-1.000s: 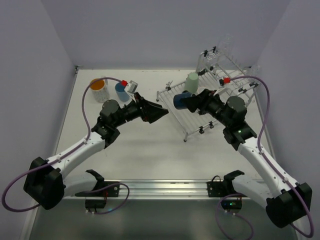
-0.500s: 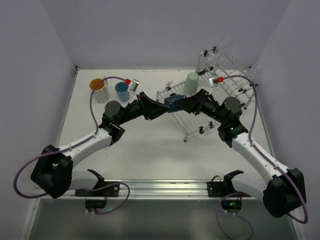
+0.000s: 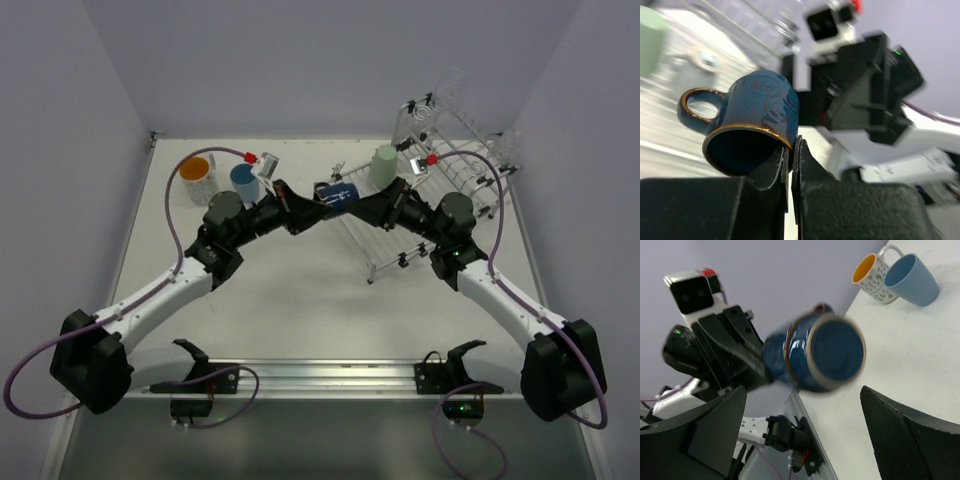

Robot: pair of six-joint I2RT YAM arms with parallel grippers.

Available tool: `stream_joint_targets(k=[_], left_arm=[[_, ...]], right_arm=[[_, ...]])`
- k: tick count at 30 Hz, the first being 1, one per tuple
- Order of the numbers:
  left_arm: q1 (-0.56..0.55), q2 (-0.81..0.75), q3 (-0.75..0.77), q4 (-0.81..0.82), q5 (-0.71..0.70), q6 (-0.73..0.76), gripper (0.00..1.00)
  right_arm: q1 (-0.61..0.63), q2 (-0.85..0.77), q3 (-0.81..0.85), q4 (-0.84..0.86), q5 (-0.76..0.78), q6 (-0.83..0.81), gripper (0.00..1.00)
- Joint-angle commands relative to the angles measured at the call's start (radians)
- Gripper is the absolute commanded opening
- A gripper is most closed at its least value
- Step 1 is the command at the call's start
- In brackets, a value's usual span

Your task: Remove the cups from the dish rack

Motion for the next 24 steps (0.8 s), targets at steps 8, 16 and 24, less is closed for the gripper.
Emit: stream_joint_targets(k=[8,16,24], left_arm=[[0.021,-0.041,0.440,-1.163,-0.825,0.516,0.00],[0.248,0.125,0.341,-1.237,-0.687,0.545,0.00],[0.285,0.327,0.313,-1.232,-0.753,0.539,0.00]], right_arm=[[-0.020,-0.048,0.242,-0.441,0.228,-0.391,0.99],[-0.025,-0.062,0.330,-0.584,0.366,-0.609,0.99],[-0.034,-0.074,0.371,-0.681,0.437,-0.677,0.99]])
